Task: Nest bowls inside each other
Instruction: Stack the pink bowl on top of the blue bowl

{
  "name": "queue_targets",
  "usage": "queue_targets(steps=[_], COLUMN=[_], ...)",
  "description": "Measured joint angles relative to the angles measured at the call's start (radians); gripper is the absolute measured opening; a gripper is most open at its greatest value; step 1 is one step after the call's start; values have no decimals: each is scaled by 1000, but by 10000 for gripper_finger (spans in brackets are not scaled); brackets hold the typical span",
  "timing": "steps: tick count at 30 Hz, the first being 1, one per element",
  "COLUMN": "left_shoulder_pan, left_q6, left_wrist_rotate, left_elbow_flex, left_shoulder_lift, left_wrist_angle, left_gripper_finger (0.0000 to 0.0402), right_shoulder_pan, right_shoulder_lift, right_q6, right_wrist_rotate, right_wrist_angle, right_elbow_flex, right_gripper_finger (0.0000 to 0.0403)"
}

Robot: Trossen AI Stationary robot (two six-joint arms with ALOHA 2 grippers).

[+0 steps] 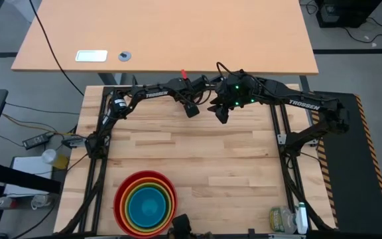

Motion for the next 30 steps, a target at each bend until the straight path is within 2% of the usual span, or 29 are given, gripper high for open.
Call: queue_targets(steps=[5,11,20,25,30], left_shoulder_pan=[-1,-2,-11,-18,-40], left_q6=[0,-1,-9,-43,-43], left_wrist_rotate=[2,2,14,88,85], left_elbow_flex=[0,0,46,109,118], left_shoulder_lift=[0,0,-9,-11,-12], left_wrist_angle=[-1,-4,-64,-167,-275], left_gripper_finger=[104,14,5,2,1], right_shoulder_pan=[16,16,5,-8,-10], right_shoulder_lift=[0,-5,-19,-19,-39], right_q6=[0,-2,-24,-29,-47], right_wrist_rotate=[2,23,40,33,26], right_wrist_angle=[-1,-3,-12,-13,-16], right_elbow_flex=[0,0,0,0,0], right_gripper_finger=[173,173,173,167,165])
